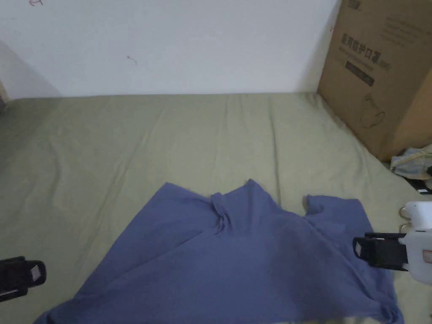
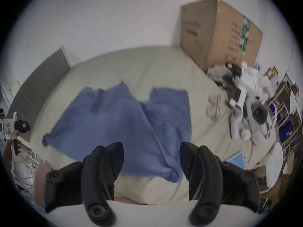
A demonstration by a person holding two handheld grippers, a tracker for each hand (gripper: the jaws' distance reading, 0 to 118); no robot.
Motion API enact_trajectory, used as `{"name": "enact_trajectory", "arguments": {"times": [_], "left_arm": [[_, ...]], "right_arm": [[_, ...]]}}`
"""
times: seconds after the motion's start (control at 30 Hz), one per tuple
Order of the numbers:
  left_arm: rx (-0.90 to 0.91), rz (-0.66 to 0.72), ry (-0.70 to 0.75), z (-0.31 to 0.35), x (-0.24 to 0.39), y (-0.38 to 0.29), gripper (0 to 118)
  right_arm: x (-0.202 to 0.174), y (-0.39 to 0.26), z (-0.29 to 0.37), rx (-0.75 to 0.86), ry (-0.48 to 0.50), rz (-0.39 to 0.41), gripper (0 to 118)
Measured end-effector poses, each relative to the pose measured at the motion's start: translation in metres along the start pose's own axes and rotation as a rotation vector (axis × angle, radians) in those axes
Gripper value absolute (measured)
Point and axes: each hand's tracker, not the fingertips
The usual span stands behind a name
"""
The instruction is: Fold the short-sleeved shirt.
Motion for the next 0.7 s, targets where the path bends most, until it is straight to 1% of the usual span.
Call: {"name": "enact_trajectory", "arguments": {"times": [0.07, 0.1, 0.13, 0.17, 0.2, 0.23, 0.27, 0.3, 0.33, 0.4, 0.47, 0.5, 0.53, 0.57, 0.6, 0.63, 0.67, 0.7], "left_arm": [[0.000, -0.032, 0.087, 0.010, 0.006, -0.001, 112], [-0.018, -0.069, 0.138, 0.015, 0.010, -0.002, 110], [-0.031, -0.111, 0.177, 0.019, 0.013, -0.004, 104], [-0.033, -0.152, 0.209, 0.019, 0.012, -0.006, 89], [-0.030, -0.177, 0.206, 0.022, 0.011, -0.009, 60], [-0.036, -0.195, 0.194, 0.022, 0.010, -0.012, 12], [-0.059, -0.184, 0.167, 0.019, 0.006, -0.017, 0], [-0.065, -0.173, 0.156, 0.015, 0.002, -0.020, 0], [-0.100, -0.148, 0.131, 0.009, -0.001, -0.023, 0], [-0.144, -0.102, 0.133, -0.007, -0.009, -0.028, 0], [-0.170, -0.111, 0.149, -0.027, -0.016, -0.033, 0], [-0.175, -0.111, 0.154, -0.037, -0.021, -0.036, 2], [-0.179, -0.109, 0.169, -0.046, -0.026, -0.038, 22], [-0.181, -0.104, 0.170, -0.058, -0.035, -0.040, 53], [-0.188, -0.093, 0.173, -0.068, -0.042, -0.041, 91], [-0.202, -0.076, 0.183, -0.077, -0.049, -0.043, 116], [-0.206, -0.057, 0.190, -0.084, -0.055, -0.043, 118], [-0.187, -0.034, 0.185, -0.087, -0.057, -0.044, 116]], "right_arm": [[-0.018, 0.007, 0.005, 0.034, 0.038, -0.004, 78], [-0.024, 0.010, 0.006, 0.031, 0.047, -0.009, 78], [-0.029, 0.012, 0.005, 0.029, 0.051, -0.015, 78], [-0.034, 0.012, 0.005, 0.029, 0.057, -0.023, 78], [-0.037, 0.012, 0.005, 0.034, 0.102, -0.026, 76], [-0.040, 0.011, 0.005, 0.049, 0.154, -0.018, 62], [-0.043, 0.011, 0.004, 0.070, 0.197, -0.011, 35], [-0.047, 0.010, 0.003, 0.062, 0.169, 0.005, 5], [-0.051, 0.008, 0.002, 0.076, 0.150, 0.012, 1], [-0.055, 0.009, -0.001, 0.058, 0.186, 0.045, 1], [-0.060, 0.009, -0.004, 0.038, 0.194, 0.059, 1], [-0.062, 0.008, -0.005, 0.033, 0.189, 0.064, 1], [-0.062, 0.008, -0.006, 0.025, 0.188, 0.069, 1], [-0.062, 0.008, -0.008, 0.011, 0.192, 0.074, 1], [-0.061, 0.008, -0.010, -0.002, 0.196, 0.076, 1], [-0.061, 0.007, -0.011, -0.009, 0.195, 0.078, 1], [-0.061, 0.006, -0.013, -0.019, 0.190, 0.083, 1], [-0.061, 0.004, -0.015, -0.031, 0.183, 0.089, 1]]}}
